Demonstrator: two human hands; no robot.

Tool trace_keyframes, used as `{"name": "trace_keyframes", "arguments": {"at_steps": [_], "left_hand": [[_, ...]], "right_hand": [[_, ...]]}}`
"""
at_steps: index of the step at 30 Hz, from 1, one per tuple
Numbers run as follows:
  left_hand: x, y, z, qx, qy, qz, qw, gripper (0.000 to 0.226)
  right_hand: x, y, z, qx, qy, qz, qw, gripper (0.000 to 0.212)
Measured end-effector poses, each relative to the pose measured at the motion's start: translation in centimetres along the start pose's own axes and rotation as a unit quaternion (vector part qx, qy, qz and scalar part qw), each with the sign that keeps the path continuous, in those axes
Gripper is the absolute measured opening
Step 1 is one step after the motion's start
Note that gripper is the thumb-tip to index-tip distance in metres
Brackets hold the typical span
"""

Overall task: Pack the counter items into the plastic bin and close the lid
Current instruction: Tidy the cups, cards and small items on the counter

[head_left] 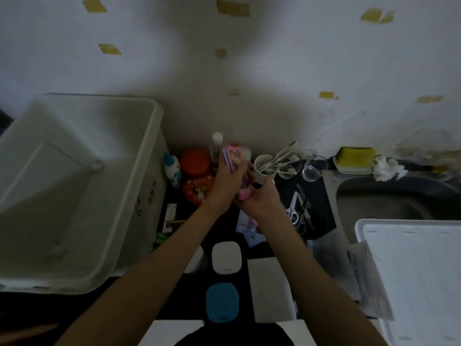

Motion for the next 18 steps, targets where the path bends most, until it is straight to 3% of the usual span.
{"name": "trace_keyframes", "arguments": {"at_steps": [1, 2, 3, 4, 5, 7, 8, 9, 10, 12, 18], "left_hand": [[0.4, -0.2, 0.4, -0.004, 0.014, 0.011, 1.000, 0.018], [1.0, -0.6, 0.9, -0.006, 0.025, 0.026, 0.999, 0.018], [1.8, -1.2, 1.3, -0.004, 0.035, 0.039, 0.999, 0.023], [2.6, -1.6, 1.7, 0.001, 0.042, 0.044, 0.998, 0.028], [3.4, -2.0, 1.9, 0.008, 0.046, 0.046, 0.998, 0.029], [4.6, -2.0, 1.8, 0.035, 0.056, 0.046, 0.997, 0.022], [5.0, -1.8, 1.7, 0.050, 0.060, 0.044, 0.996, 0.021], [5.3, -1.6, 1.6, 0.061, 0.058, 0.042, 0.996, 0.023], [5.6, -1.5, 1.5, 0.069, 0.055, 0.040, 0.995, 0.025], [6.1, -1.5, 1.1, 0.083, 0.049, 0.038, 0.995, 0.030], [7.0, -1.1, 0.8, 0.088, 0.041, 0.031, 0.995, 0.033]], "right_hand": [[0.2, -0.5, -0.3, 0.014, 0.009, 0.011, 1.000, 0.063], [1.1, -1.0, -0.8, 0.043, 0.092, 0.013, 0.995, 0.053], [2.4, -1.6, -1.6, 0.083, 0.229, 0.043, 0.969, 0.039], [4.0, -2.4, -2.5, 0.141, 0.413, 0.069, 0.897, 0.028], [5.2, -3.0, -3.3, 0.187, 0.604, 0.079, 0.770, 0.028], [7.4, -4.2, -4.0, 0.181, 0.861, 0.055, 0.472, 0.066], [8.3, -4.5, -4.1, 0.152, 0.921, 0.040, 0.357, 0.091], [8.8, -4.5, -4.2, 0.128, 0.952, 0.027, 0.278, 0.111], [9.2, -4.4, -4.0, 0.112, 0.963, 0.013, 0.246, 0.126], [10.1, -4.8, -3.6, 0.095, 0.970, 0.005, 0.223, 0.141], [10.7, -5.6, -3.6, 0.122, 0.976, 0.024, 0.178, 0.140]]}}
Point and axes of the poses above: each hand's wrist, its own y-axis away from the middle knuckle, its own x-axis out of the back of the hand, z = x × y, the point moved 3 cm from there along -y, towards the middle knuckle, and after that the axes turned 2 degrees about -z, right-handed, at the moved point
